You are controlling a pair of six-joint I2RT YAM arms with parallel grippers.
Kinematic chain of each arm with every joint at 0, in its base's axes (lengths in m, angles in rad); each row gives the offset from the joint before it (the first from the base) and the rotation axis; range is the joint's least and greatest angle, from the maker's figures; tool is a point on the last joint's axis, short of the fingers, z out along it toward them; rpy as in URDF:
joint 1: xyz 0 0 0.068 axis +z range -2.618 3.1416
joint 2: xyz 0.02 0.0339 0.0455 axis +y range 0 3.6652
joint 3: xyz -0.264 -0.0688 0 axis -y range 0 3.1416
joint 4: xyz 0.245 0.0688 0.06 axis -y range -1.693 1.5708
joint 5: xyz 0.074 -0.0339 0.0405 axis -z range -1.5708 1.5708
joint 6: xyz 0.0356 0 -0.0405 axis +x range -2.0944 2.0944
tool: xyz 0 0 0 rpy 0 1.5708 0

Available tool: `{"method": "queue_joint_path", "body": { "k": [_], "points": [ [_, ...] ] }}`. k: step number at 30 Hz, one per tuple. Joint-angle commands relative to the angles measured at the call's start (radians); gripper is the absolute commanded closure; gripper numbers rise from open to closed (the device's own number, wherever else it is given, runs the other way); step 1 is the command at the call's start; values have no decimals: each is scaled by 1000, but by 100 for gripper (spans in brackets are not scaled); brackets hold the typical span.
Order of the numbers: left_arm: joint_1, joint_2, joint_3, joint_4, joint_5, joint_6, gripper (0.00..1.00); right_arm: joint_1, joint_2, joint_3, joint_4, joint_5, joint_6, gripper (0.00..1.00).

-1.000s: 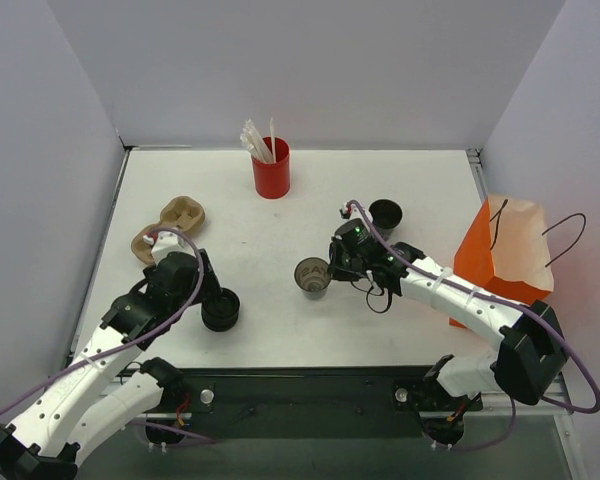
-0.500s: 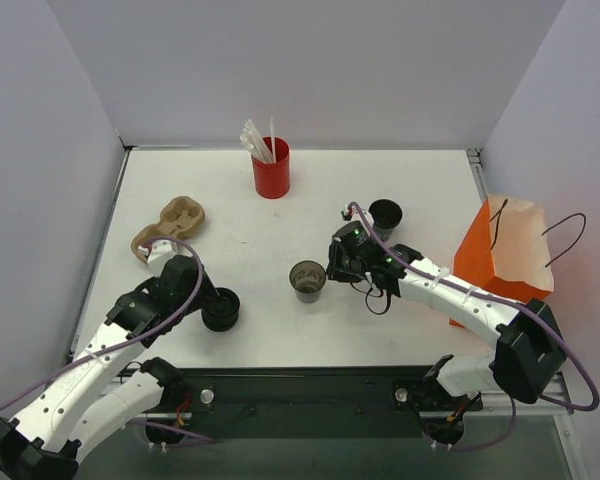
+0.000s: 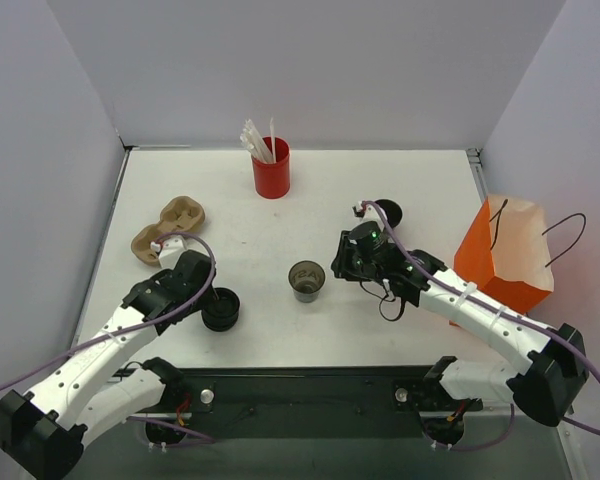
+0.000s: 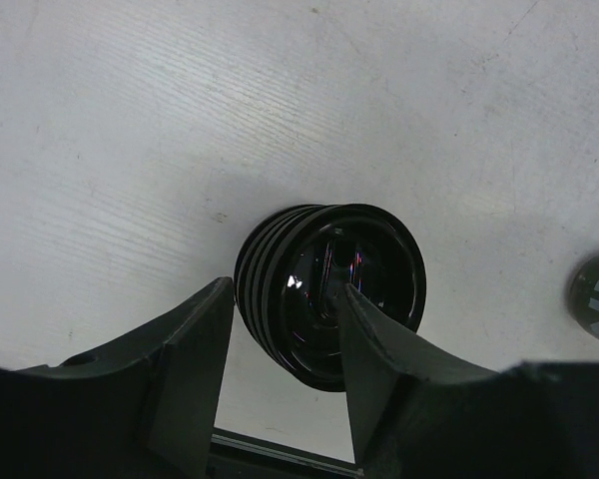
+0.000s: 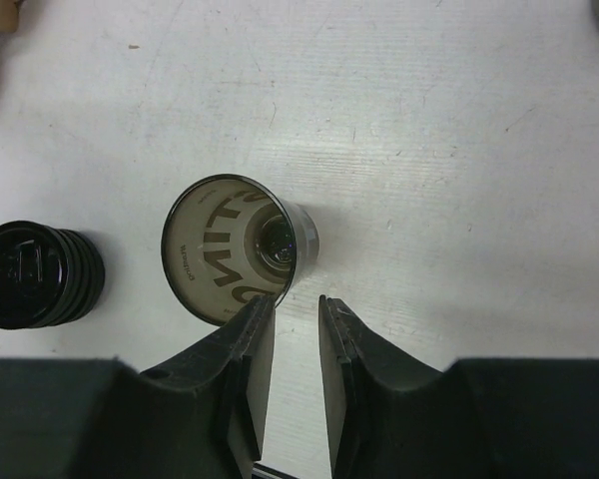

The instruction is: Pack the takeout coffee

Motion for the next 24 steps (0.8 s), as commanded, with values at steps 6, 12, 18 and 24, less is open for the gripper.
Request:
{"method": "queue_joint_path", "body": {
  "k": [6, 12, 18, 24],
  "points": [
    [-3, 75, 12, 52, 5, 33, 56, 13, -64, 20, -47, 103, -28, 75],
    [-4, 109, 6, 61, 17, 38, 57, 13, -82, 16, -56, 114, -35, 75],
    [-4, 138, -7, 72, 26, 32, 61, 15, -96, 10, -59, 128, -42, 75],
    [-6, 146, 10, 62, 28, 49, 78, 13, -110, 5, -63, 130, -45, 75]
  ]
}}
